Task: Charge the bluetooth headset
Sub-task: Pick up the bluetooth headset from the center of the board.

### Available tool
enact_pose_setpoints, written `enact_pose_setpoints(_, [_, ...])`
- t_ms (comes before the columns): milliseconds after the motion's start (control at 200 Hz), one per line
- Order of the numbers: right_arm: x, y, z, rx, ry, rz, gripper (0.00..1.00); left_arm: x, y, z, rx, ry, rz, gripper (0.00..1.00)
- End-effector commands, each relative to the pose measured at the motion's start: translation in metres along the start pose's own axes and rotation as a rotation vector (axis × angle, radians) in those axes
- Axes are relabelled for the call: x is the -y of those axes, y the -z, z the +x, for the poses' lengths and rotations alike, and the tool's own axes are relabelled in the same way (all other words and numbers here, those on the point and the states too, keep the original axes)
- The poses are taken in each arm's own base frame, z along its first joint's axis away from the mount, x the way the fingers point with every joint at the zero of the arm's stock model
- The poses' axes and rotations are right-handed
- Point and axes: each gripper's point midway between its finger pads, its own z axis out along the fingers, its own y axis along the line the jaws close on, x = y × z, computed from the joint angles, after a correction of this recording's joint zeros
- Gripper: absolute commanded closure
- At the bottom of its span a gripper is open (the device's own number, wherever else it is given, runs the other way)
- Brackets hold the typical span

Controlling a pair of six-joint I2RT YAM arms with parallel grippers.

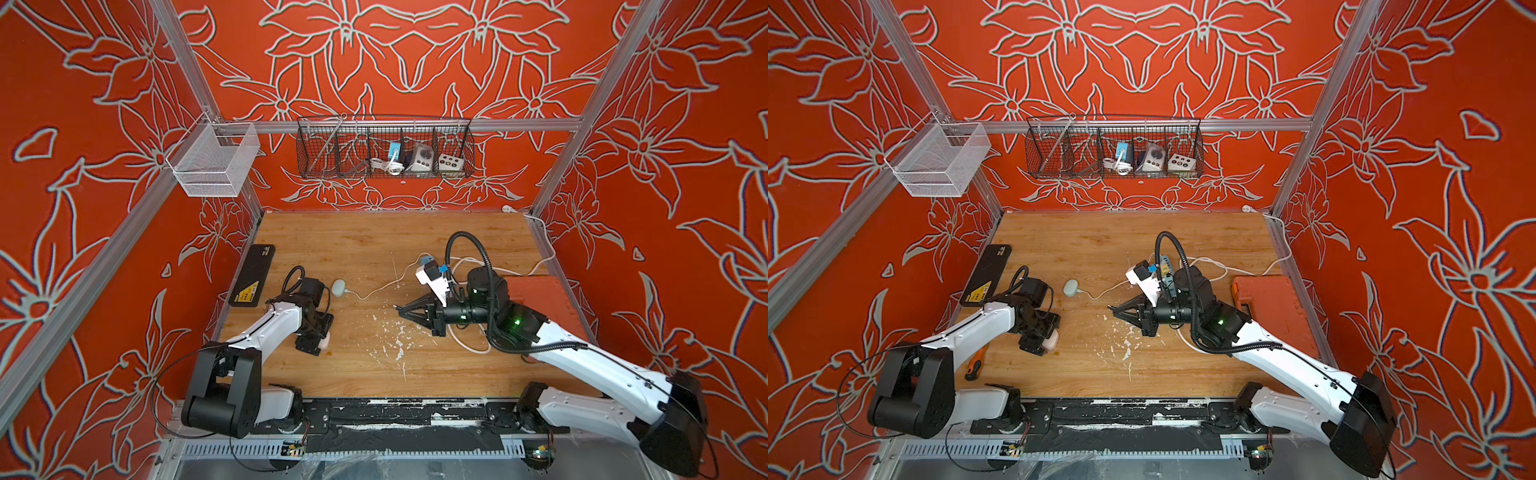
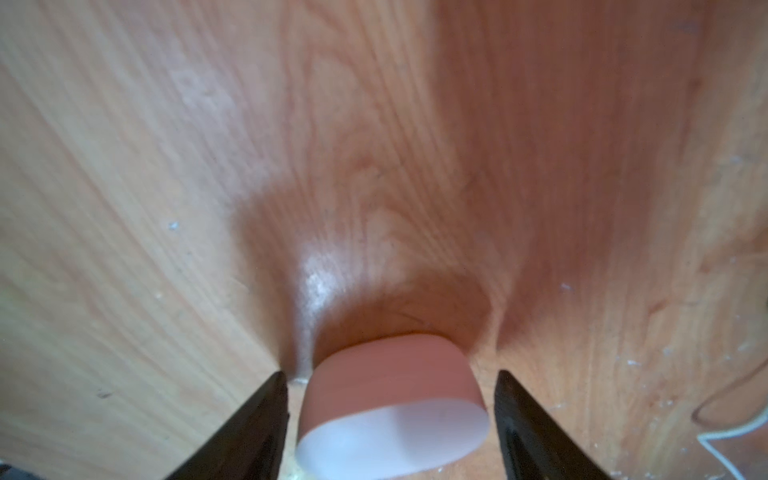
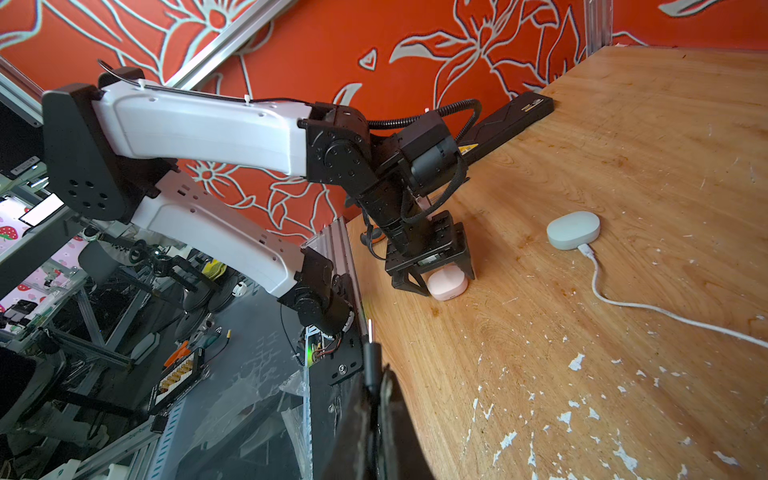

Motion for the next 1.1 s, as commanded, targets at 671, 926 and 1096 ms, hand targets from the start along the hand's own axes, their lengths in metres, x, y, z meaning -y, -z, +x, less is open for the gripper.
enact_pose_setpoints(671, [0.018, 0.001, 0.01, -0.013, -0.016, 0.088, 0.98, 0.05, 0.053, 0.024, -0.104, -0.193, 0.292, 0.48])
enact_pose_setpoints(926, [0.027, -0.001, 0.007, -0.006, -0.029, 0.128, 0.98, 0.076, 0.108, 0.051, -0.208, -0.273, 0.517, 0.49])
enact_pose_setpoints(1096, [0.031, -0.005, 0.005, -0.005, -0.04, 0.14, 0.98, 0.089, 0.143, 0.068, -0.252, -0.335, 0.648, 0.5])
